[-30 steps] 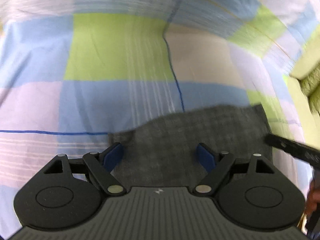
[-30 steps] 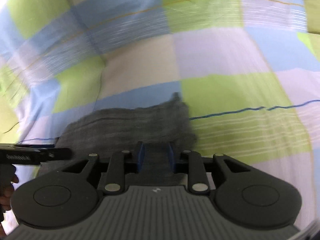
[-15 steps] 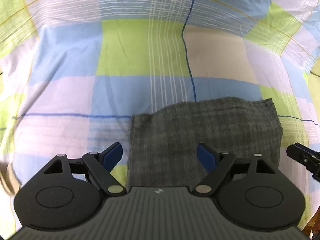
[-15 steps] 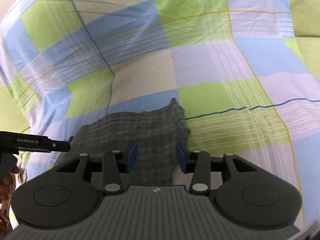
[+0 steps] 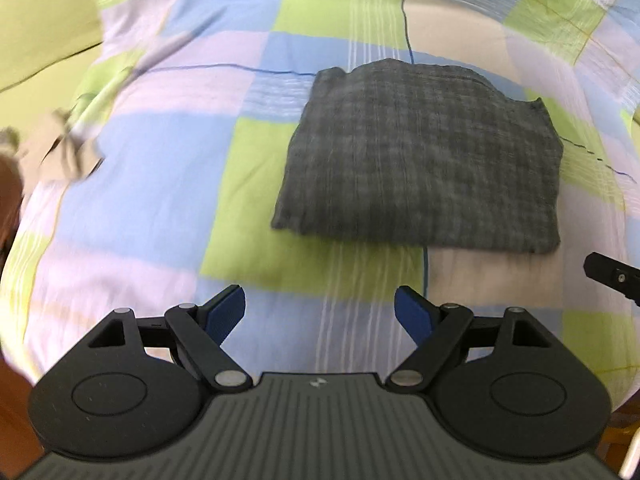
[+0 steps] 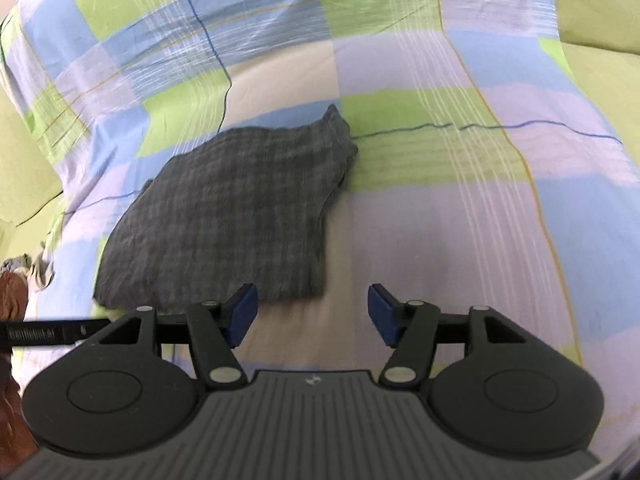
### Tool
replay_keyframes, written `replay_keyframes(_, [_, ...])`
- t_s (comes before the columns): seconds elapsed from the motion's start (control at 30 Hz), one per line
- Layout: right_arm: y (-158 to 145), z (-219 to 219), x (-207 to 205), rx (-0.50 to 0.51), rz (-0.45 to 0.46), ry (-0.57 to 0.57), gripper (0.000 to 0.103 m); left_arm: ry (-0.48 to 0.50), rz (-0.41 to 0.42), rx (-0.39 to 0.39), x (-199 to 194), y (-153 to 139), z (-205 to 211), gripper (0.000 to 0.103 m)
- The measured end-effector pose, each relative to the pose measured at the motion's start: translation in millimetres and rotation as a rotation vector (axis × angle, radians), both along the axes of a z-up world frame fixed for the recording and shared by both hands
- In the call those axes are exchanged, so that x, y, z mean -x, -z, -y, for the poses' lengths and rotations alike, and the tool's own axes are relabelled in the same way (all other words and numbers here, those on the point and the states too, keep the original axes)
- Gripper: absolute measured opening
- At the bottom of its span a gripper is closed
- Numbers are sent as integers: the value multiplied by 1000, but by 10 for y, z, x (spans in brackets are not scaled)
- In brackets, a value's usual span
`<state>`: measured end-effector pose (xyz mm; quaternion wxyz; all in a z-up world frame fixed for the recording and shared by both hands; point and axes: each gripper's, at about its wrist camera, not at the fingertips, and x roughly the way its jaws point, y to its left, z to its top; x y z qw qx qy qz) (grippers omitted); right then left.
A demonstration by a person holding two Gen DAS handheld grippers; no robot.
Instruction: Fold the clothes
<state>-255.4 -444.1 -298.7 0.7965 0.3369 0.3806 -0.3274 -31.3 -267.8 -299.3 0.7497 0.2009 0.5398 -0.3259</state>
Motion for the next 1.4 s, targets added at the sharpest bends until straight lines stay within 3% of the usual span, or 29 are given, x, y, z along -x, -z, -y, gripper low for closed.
replay_keyframes(0.23, [-107,-164,-33,57,-97,-25,62,65,62,5,235,-206,81,84])
replay_keyframes(0.47, [0,-237,-206,150,-268,-38,65,55,65,5,204,-14,145,85])
replay_keyframes(0.93, [-7,-489,-621,181,-263,-115,72,35,20,17,-68,92,5,85])
replay_keyframes(1.07, [-58,-622,-736,238,-216,-158,75,40,16,21,-176,90,-50,85])
replay_keyframes(1.17, [-55,-723,-825,283,-244,-199,76,44,6,20,-234,107,-87,85])
replay_keyframes(1.4, [-69,-818,-911,256,-248,-188,78,37,11,22,-285,58,-195,85])
